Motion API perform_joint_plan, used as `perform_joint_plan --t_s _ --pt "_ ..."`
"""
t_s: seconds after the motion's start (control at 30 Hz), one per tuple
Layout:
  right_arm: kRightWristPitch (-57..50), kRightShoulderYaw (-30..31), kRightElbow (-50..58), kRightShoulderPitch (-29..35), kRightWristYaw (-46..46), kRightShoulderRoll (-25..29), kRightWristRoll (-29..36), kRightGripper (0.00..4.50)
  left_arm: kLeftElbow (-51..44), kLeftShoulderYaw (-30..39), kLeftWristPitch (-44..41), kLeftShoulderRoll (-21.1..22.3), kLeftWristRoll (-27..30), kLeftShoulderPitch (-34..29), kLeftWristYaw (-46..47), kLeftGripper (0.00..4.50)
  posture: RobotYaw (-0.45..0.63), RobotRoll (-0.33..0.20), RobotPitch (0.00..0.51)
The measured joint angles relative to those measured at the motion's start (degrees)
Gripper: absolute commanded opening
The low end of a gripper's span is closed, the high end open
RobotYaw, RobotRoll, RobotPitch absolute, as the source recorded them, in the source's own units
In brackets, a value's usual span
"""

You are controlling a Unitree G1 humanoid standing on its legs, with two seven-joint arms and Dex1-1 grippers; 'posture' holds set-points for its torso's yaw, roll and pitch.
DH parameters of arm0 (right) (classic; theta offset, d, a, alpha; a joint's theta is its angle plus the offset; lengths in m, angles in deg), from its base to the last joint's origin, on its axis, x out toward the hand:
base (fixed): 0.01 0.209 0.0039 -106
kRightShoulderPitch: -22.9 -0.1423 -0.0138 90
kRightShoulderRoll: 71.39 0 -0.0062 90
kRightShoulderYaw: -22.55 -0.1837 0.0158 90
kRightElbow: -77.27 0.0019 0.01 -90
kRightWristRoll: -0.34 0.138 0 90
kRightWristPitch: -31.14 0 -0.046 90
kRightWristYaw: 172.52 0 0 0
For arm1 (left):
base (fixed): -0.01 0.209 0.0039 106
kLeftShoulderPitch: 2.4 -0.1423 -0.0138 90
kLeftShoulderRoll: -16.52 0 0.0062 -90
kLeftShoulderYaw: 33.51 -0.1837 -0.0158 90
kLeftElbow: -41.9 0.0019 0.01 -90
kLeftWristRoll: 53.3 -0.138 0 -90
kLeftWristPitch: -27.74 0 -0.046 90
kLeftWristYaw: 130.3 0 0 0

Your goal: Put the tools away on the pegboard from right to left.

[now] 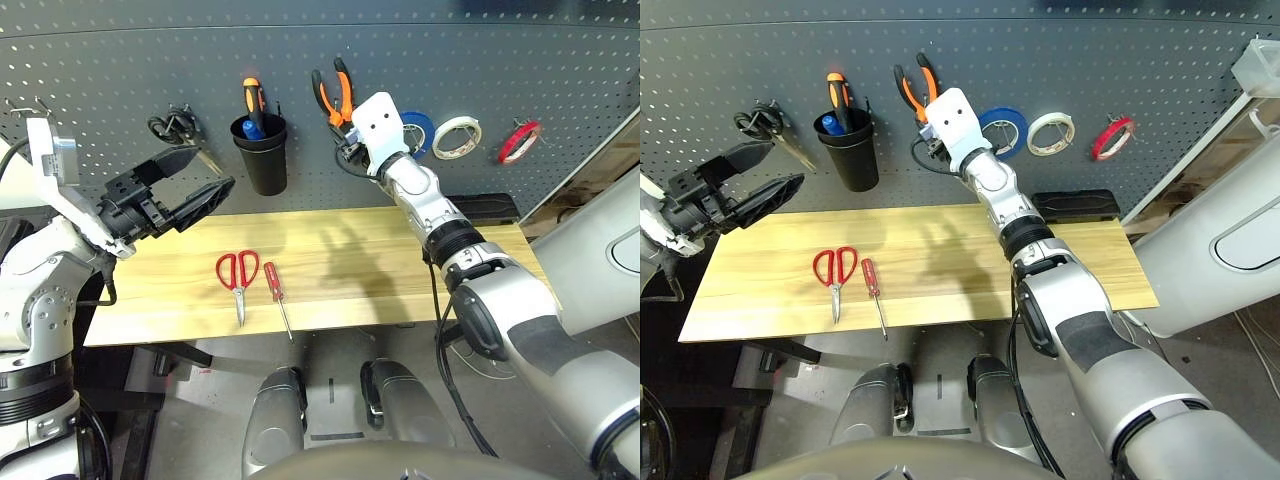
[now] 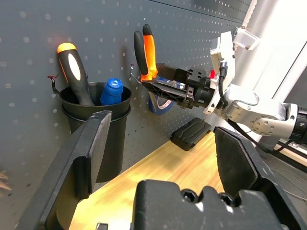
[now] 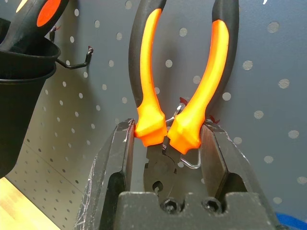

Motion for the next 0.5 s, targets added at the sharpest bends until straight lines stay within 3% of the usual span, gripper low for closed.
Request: perform_joint_plan --t_s 0.5 --pt "-0.34 -0.37 1.55 1.84 -0.08 0.22 0.18 2.09 0.0 -0.28 0.0 -0.6 0.0 0.04 -0.03 4.5 0.03 0.0 0.12"
